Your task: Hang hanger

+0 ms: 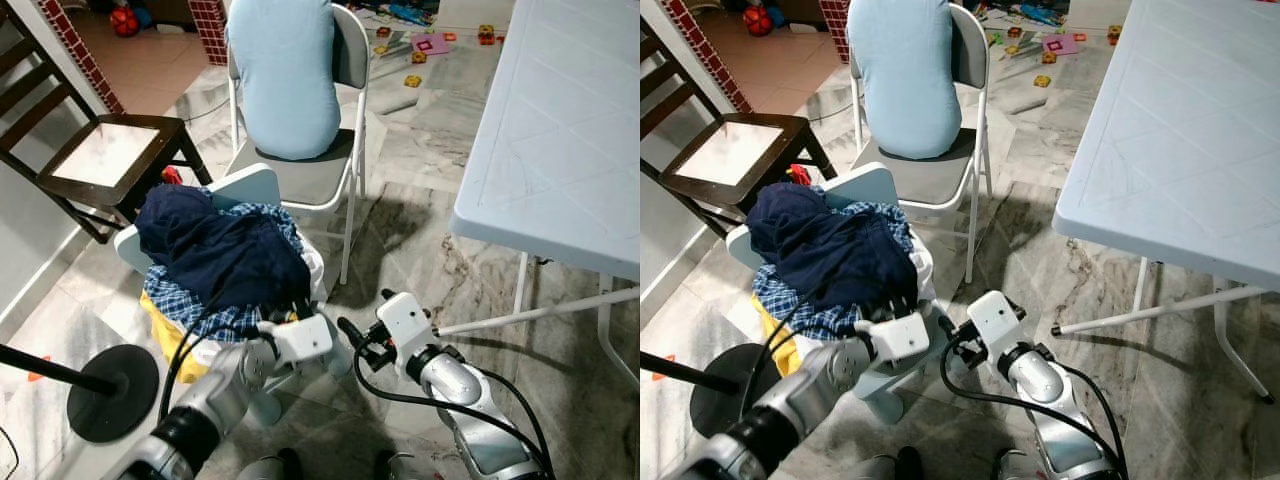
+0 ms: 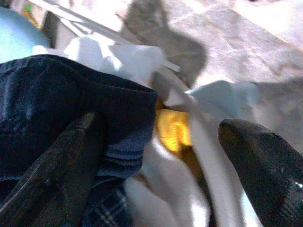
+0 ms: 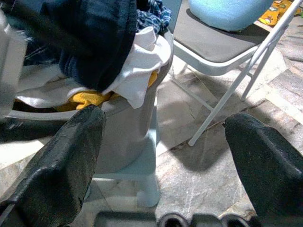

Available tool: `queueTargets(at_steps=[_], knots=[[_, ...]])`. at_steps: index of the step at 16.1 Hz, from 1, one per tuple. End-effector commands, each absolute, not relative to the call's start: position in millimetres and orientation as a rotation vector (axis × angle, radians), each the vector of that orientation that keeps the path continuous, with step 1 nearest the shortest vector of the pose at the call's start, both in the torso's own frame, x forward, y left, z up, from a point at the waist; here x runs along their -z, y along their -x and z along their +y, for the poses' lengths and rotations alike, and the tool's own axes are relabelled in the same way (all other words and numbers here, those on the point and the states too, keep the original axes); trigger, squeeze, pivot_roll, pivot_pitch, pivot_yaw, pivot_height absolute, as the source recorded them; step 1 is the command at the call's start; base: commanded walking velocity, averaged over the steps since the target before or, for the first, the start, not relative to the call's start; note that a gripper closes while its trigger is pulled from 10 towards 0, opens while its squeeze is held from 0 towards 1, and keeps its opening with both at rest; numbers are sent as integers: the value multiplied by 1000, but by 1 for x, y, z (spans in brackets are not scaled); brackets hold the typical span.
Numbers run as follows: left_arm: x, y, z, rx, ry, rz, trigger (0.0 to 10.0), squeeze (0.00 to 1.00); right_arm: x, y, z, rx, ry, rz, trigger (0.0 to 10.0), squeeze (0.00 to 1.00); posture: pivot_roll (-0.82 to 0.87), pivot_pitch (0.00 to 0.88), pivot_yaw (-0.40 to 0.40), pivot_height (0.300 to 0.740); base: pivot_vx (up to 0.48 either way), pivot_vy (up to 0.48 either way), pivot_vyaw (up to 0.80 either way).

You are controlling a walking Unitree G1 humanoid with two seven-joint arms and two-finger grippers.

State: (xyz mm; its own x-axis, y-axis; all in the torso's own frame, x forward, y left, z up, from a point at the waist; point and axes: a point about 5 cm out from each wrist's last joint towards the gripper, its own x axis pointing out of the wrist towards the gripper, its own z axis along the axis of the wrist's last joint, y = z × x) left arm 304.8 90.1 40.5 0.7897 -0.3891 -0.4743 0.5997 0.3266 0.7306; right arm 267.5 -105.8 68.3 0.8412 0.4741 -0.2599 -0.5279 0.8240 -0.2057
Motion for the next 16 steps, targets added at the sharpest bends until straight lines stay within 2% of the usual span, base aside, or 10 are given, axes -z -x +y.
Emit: queueTargets(at_steps=[1,5,7,10,13,16], knots=[[-46,-312,94,609,-1038,210,10000,0,-70,-265,-102,-548,281,192,10000,0,-80,206,103,740,0,0,0],[-58,-313,87,592,-972,146,10000,0,-70,-266,-102,-549,287,189,10000,0,-77,204,107,740,0,0,0],[-59,-303,87,587,-905,128,10000,0,-70,-266,-102,-547,289,191,10000,0,-65,205,104,740,0,0,0],[-51,-279,79,676,-828,176,10000,0,-70,-268,-101,-552,298,188,10000,0,-56,201,101,740,0,0,0],[-58,-273,81,675,-870,129,10000,0,-70,-270,-102,-550,302,188,10000,0,-46,199,101,740,0,0,0],[-64,-286,83,620,-940,79,10000,0,-70,-270,-97,-559,298,185,10000,0,-49,194,100,740,0,0,0]])
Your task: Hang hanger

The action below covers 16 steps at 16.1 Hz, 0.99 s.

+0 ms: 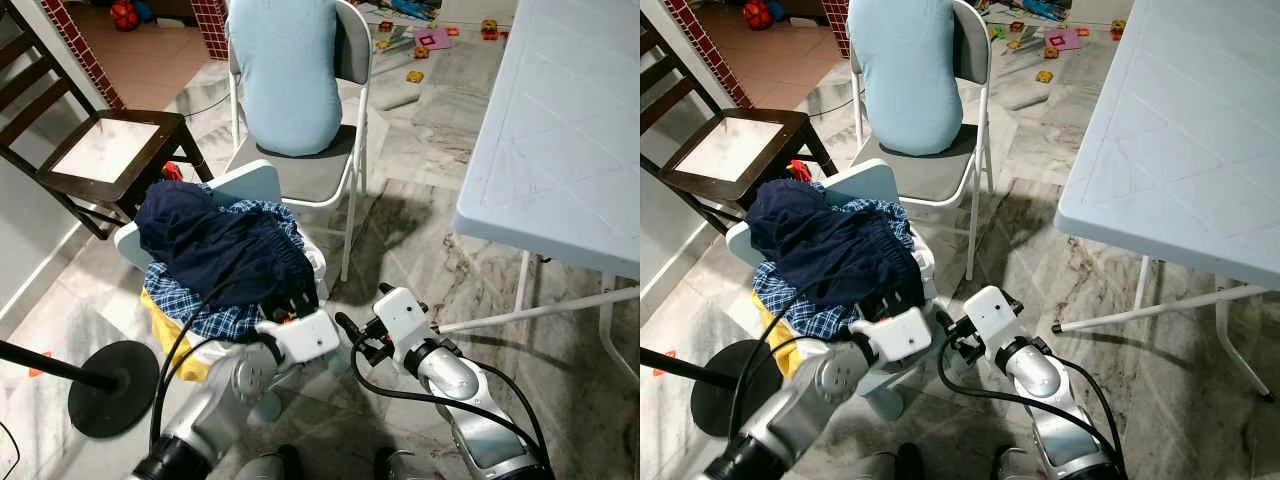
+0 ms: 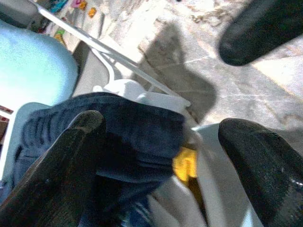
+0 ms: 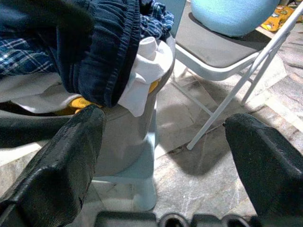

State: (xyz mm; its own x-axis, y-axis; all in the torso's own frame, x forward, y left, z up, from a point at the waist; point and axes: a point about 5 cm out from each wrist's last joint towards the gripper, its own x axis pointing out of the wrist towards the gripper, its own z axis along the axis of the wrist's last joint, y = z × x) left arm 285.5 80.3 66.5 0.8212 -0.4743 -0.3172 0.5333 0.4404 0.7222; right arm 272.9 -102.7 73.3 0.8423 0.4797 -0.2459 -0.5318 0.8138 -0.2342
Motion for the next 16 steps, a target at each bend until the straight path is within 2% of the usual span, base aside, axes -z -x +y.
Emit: queueTargets(at_steps=[1,6,11,12,13,14,15,16], knots=[[-67,-291,81,608,-938,70,10000,0,-70,-270,-97,-562,298,184,10000,0,-52,194,100,740,0,0,0],[-59,-301,79,597,-984,104,10000,0,-71,-270,-99,-558,301,182,10000,0,-73,198,108,740,0,0,0],[-48,-306,91,539,-978,157,10000,0,-69,-267,-100,-551,300,189,10000,0,-72,205,111,740,0,0,0],[-47,-306,93,537,-984,163,8392,0,-69,-268,-100,-552,298,189,10000,0,-70,207,110,740,0,0,0],[-49,-308,96,511,-978,156,1059,0,-69,-268,-99,-554,297,188,10000,0,-69,207,110,740,0,0,0],[-50,-309,97,505,-977,155,1059,0,-69,-268,-99,-555,297,188,10000,0,-69,207,110,740,0,0,0],[-53,-312,98,480,-965,145,0,0,-69,-268,-100,-552,298,191,10000,0,-64,209,109,740,0,0,0],[-54,-312,99,471,-962,141,0,0,-68,-268,-101,-551,298,192,10000,0,-64,209,109,740,0,0,0]])
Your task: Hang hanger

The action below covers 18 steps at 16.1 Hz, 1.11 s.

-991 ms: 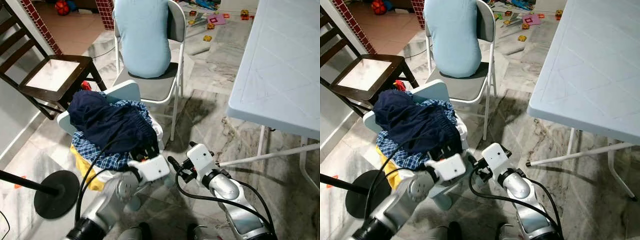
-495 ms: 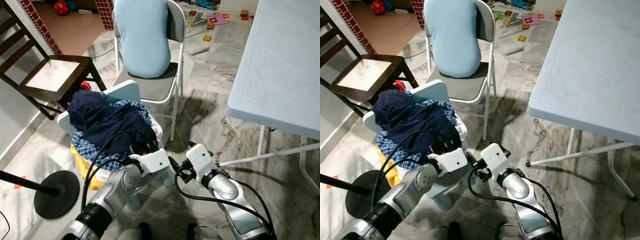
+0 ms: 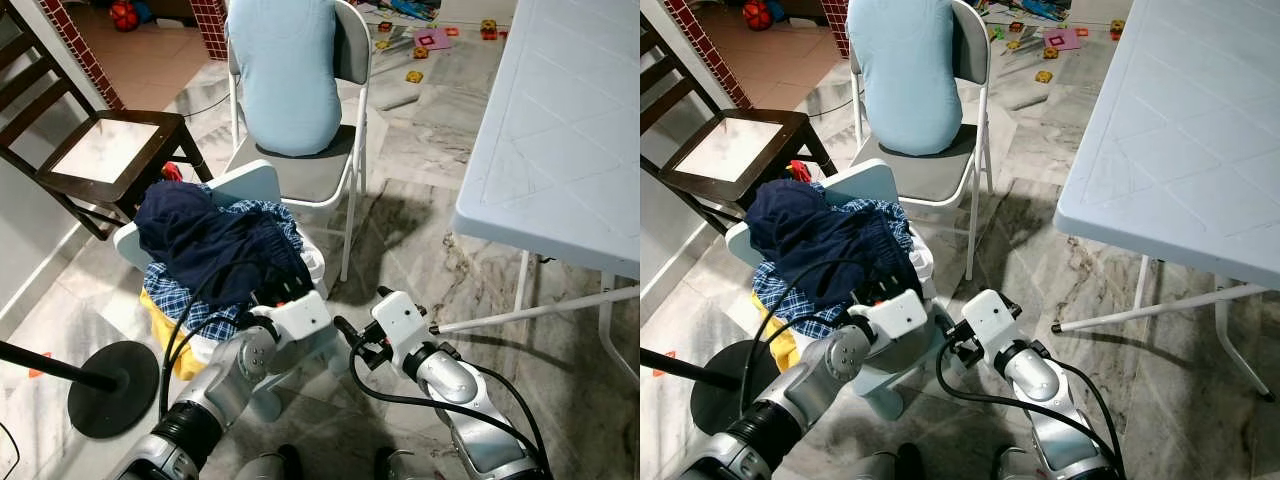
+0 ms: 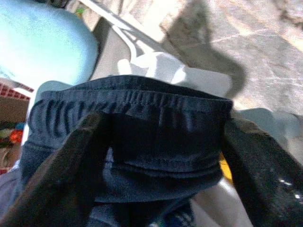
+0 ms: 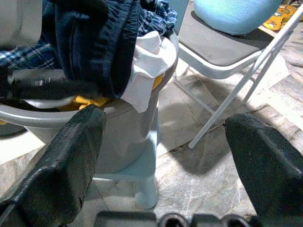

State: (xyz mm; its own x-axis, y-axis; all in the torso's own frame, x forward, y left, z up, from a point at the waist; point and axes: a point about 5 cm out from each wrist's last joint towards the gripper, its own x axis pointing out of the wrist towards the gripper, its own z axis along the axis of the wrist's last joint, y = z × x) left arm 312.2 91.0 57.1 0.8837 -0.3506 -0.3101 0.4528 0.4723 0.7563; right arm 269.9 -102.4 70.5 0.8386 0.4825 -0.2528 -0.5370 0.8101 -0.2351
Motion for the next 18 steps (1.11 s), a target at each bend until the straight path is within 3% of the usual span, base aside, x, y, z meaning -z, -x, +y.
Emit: queueTargets(at_steps=[1,6,13,18], knots=[[-55,-313,102,457,-961,141,0,0,-67,-267,-101,-550,298,194,10000,0,-64,209,109,740,0,0,0],[-61,-316,112,377,-899,125,0,0,-67,-268,-100,-553,299,194,10000,0,-55,205,108,740,0,0,0],[-68,-304,105,357,-767,66,39,0,-68,-270,-100,-559,312,189,10000,0,-51,194,97,740,0,0,0],[-68,-292,98,354,-487,125,549,0,-68,-271,-100,-559,316,187,10000,0,-48,196,95,740,0,0,0]])
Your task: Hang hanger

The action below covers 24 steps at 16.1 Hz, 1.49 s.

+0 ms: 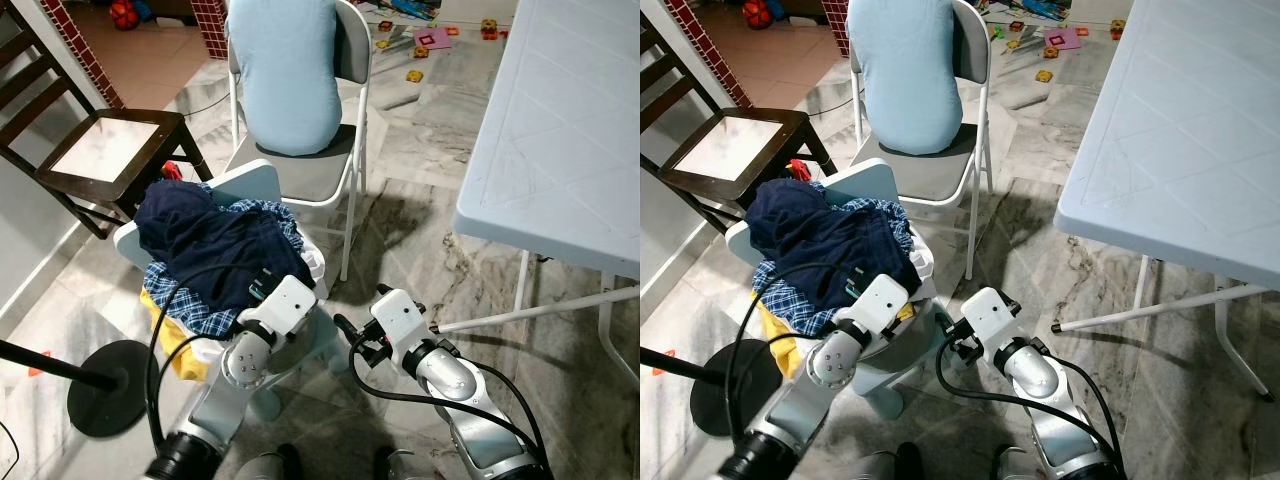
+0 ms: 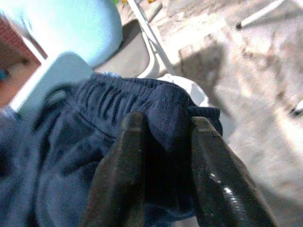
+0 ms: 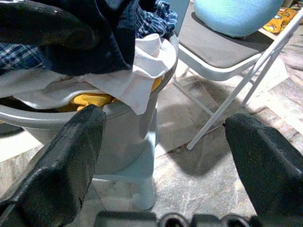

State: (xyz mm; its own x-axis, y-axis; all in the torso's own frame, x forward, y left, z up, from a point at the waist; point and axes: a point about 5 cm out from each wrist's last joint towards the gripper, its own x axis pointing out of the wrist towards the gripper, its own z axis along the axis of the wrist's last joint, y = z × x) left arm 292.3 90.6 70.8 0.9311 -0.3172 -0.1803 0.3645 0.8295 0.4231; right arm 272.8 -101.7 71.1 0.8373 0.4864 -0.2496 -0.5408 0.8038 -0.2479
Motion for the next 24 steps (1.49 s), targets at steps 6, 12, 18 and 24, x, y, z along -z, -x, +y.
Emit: queueTargets(at_steps=[6,12,18,24], knots=[[-83,-279,119,238,-226,72,0,0,-67,-269,-101,-561,320,190,10000,0,-45,200,87,740,0,0,0],[-48,-252,160,93,-216,269,4824,0,-66,-270,-99,-579,327,189,10000,0,-31,206,68,740,0,0,0],[-46,-261,168,32,-228,324,10000,1000,-67,-269,-99,-588,335,186,10000,0,-37,206,64,740,0,0,0],[-53,-262,167,43,-498,281,10000,1000,-66,-268,-99,-588,336,189,10000,0,-41,205,63,740,0,0,0]])
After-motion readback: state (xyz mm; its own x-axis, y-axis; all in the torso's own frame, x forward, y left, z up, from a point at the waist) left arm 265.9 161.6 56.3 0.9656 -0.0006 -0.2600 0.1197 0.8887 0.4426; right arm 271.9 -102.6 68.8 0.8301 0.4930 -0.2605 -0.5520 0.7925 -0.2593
